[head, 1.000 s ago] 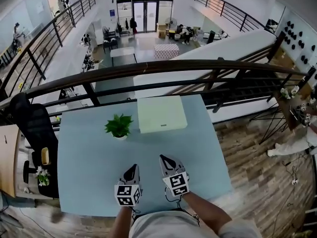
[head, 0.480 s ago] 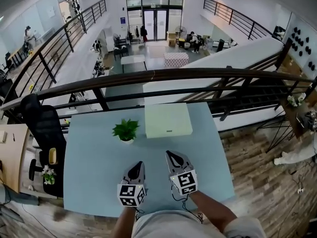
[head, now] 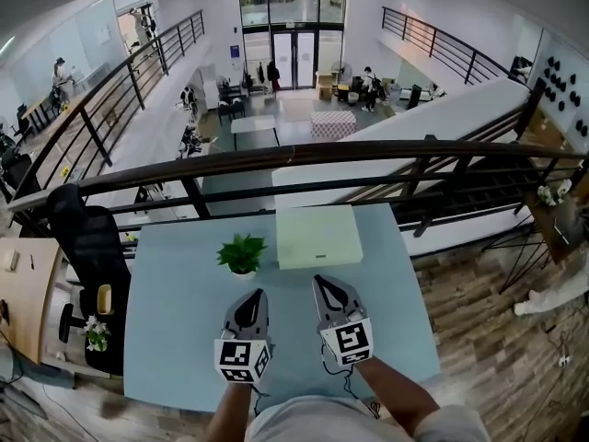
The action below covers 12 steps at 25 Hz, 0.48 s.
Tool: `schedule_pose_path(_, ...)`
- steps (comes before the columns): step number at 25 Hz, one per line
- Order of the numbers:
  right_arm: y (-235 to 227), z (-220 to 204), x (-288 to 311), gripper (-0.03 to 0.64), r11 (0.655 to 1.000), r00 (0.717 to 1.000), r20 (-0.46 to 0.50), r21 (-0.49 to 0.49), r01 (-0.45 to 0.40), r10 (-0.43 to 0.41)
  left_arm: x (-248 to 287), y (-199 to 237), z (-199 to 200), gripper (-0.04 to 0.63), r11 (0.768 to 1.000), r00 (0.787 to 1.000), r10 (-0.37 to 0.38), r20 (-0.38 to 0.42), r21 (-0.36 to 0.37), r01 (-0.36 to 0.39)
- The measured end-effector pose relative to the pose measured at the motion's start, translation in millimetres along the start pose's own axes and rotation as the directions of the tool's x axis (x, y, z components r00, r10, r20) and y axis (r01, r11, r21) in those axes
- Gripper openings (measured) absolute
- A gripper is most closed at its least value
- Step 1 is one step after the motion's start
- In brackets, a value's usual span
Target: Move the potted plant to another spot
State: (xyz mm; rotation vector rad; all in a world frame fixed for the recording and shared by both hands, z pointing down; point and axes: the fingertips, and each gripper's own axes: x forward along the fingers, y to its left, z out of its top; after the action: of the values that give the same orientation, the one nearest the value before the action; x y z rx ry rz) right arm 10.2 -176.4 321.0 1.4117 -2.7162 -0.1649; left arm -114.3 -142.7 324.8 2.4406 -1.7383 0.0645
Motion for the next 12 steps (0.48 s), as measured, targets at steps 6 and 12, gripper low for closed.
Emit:
schedule_pose_path(6,0,20,-5,0.003,0.999,0.999,0.037,-0.046,0.018,-0.016,0,-11,9,0.012,1.000,1.000,-0.022,0.019,0.014,0.021)
schedule_pose_path(12,-9,17,-10,0.003,0.999,0.998,0.033,0.002,0.050,-0.050,-5,-8,-3,0.012,1.000,1.000,-0.013,0.001,0.002,0.013)
